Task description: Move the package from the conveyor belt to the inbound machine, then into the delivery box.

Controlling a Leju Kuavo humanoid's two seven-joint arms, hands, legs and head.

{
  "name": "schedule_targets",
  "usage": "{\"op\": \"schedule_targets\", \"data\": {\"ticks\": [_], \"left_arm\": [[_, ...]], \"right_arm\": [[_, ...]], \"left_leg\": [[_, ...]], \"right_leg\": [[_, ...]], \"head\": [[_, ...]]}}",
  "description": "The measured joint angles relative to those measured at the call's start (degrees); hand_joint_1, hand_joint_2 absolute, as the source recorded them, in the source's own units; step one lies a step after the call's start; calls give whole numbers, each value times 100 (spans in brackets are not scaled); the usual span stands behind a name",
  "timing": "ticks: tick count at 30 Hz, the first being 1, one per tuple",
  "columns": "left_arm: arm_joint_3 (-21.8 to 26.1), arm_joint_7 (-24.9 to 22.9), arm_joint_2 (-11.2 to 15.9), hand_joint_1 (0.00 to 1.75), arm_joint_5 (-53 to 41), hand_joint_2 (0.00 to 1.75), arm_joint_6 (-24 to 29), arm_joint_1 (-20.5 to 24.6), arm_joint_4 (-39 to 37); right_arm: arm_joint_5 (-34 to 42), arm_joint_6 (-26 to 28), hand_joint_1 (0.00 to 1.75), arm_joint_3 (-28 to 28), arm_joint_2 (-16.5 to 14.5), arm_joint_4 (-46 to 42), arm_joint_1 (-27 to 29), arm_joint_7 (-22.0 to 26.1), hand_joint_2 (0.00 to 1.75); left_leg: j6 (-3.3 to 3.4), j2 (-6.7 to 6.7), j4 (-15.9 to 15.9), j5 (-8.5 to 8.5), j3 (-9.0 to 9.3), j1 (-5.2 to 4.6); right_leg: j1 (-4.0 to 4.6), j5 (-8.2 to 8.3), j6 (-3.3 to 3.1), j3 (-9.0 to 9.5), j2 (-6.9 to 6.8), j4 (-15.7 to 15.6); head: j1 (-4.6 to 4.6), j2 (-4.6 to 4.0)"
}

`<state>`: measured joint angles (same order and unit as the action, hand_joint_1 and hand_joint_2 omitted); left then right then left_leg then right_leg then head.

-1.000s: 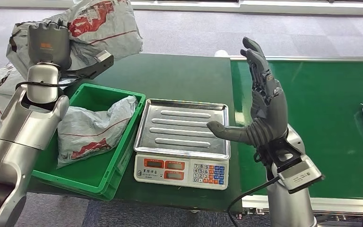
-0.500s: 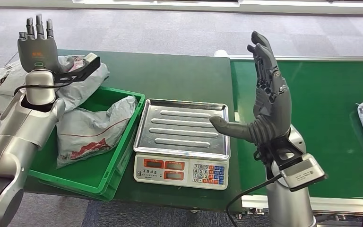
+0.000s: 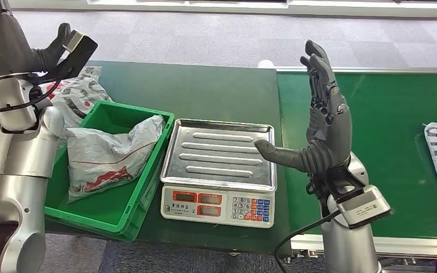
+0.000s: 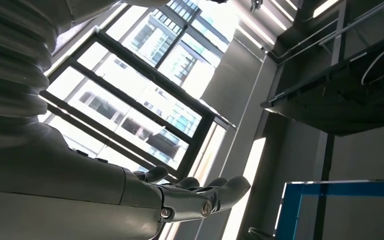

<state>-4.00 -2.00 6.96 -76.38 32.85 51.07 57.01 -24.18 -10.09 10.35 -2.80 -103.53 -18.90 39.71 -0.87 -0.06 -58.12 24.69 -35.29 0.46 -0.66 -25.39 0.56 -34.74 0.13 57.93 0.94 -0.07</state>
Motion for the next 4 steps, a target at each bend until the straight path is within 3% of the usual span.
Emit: {"op": "schedule_targets", "data": {"ticks": [4], "left_arm": [[342,1241,-329,0,2000,0,71,-346,856]], "right_arm": [[43,56,0,0,12,18,-5,7,175]], "left_leg": [[0,0,0,0,-1,0]], "right_leg": [[0,0,0,1,-1,0]], "head": [[1,0]]}}
